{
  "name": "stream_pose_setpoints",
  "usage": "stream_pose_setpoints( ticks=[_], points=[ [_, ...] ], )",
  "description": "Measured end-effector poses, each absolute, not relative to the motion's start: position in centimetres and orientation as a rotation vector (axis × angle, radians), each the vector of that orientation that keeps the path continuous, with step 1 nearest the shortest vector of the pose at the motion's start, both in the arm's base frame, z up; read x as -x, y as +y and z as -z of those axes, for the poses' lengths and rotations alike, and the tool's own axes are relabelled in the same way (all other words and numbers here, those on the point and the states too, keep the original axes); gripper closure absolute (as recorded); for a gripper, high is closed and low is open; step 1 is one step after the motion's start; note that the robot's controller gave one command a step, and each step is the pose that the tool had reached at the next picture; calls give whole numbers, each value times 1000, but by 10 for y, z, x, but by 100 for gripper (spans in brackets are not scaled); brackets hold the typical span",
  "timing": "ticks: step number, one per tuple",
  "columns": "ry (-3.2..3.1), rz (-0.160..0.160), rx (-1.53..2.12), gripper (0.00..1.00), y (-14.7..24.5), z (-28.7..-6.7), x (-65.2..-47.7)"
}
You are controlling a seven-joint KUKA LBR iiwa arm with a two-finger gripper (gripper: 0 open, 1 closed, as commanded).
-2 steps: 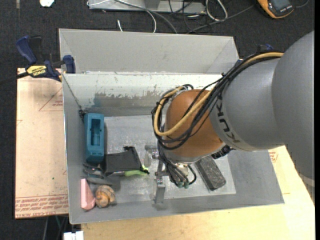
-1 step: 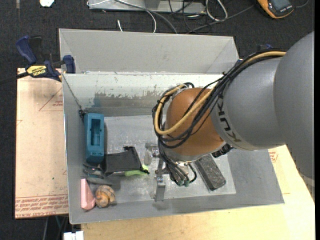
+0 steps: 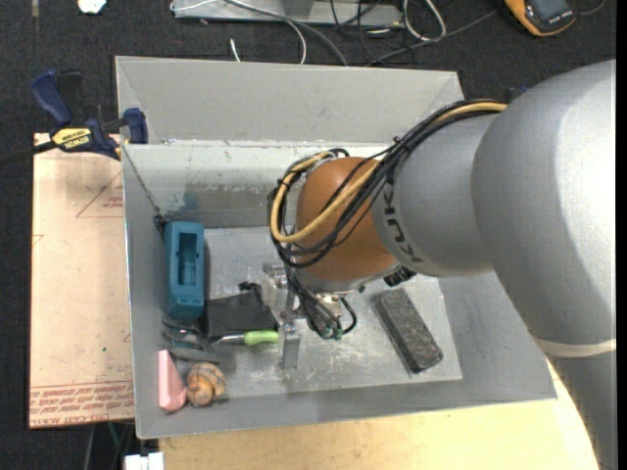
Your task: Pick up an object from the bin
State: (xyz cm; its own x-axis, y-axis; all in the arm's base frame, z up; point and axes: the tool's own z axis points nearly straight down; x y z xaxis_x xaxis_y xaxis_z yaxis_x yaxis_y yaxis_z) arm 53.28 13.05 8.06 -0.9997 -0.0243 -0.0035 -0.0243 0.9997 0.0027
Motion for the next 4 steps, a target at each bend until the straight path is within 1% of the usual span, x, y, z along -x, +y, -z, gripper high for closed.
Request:
stream_pose_setpoints(
  ticks=[1, 2, 3, 4],
  points=[
    [3126, -2, 283, 0, 161, -70, -554],
    [3137, -4, 127, 100, 167, -70, -528],
    [3137, -4, 126, 0, 167, -70, -527],
    [3136, -5, 126, 100, 168, -70, -528]
  ],
)
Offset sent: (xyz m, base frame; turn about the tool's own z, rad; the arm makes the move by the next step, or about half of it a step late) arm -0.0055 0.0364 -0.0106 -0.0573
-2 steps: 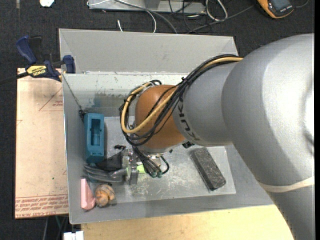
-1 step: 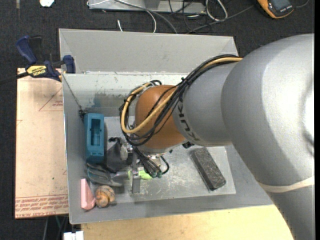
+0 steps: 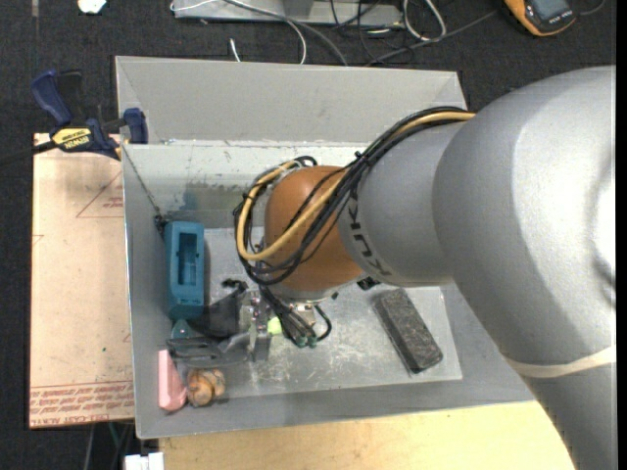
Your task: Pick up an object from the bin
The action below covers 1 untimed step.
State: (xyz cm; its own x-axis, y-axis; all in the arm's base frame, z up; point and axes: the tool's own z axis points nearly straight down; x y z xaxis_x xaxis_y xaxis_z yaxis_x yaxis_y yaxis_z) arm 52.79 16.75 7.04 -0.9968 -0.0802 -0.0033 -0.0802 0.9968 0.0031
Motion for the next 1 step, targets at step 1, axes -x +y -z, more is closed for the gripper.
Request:
stream_pose_setpoints(
  ticks=[1],
  points=[
    [3137, -4, 126, 0, 167, -70, -527]
  ],
)
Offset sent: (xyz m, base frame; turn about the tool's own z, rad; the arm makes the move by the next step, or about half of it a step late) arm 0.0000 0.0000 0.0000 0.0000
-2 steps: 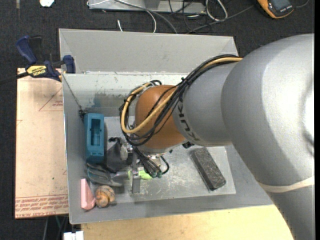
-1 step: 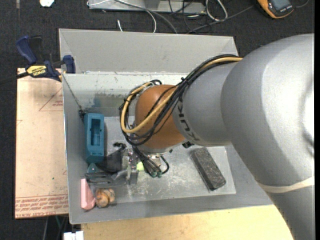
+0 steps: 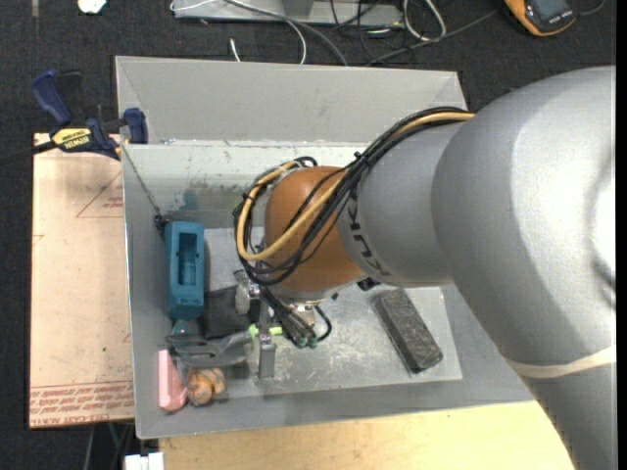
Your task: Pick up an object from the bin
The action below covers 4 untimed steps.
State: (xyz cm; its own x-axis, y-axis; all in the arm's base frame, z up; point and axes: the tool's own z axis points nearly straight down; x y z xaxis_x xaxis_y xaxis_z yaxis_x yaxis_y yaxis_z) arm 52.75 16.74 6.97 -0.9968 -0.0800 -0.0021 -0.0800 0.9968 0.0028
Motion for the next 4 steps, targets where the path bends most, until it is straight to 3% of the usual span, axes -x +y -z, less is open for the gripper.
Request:
stream_pose_setpoints(
  ticks=[3, 4],
  points=[
    [3115, -6, 370, 0, 189, -70, -541],
    [3115, -6, 328, 100, 212, -73, -531]
  ],
)
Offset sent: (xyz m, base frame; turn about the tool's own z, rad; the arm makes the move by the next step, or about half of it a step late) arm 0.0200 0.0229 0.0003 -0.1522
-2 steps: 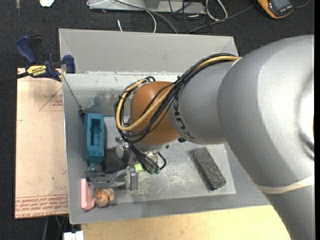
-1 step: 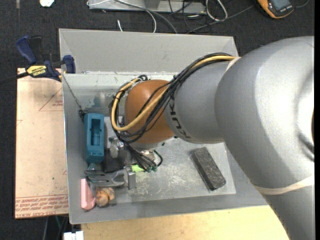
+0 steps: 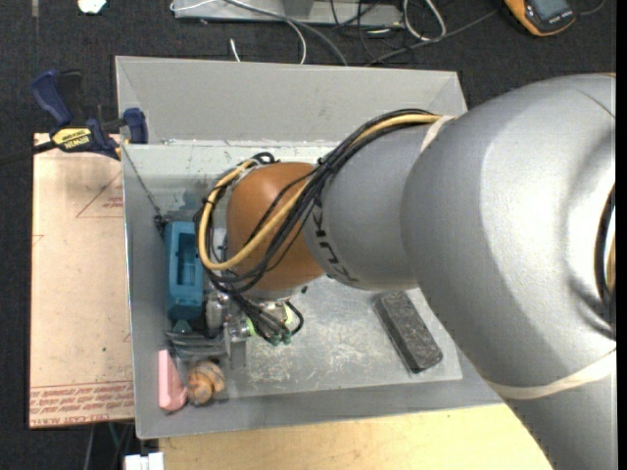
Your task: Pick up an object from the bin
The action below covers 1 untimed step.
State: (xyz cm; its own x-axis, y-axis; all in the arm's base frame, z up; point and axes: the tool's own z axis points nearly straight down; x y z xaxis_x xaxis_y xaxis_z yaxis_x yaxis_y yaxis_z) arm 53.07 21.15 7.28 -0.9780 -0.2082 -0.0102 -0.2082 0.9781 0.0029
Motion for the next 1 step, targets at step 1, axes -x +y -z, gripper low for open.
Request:
stream_pose_setpoints(
  ticks=[1],
  points=[
    [3115, -6, 327, 100, 211, -73, -531]
  ],
)
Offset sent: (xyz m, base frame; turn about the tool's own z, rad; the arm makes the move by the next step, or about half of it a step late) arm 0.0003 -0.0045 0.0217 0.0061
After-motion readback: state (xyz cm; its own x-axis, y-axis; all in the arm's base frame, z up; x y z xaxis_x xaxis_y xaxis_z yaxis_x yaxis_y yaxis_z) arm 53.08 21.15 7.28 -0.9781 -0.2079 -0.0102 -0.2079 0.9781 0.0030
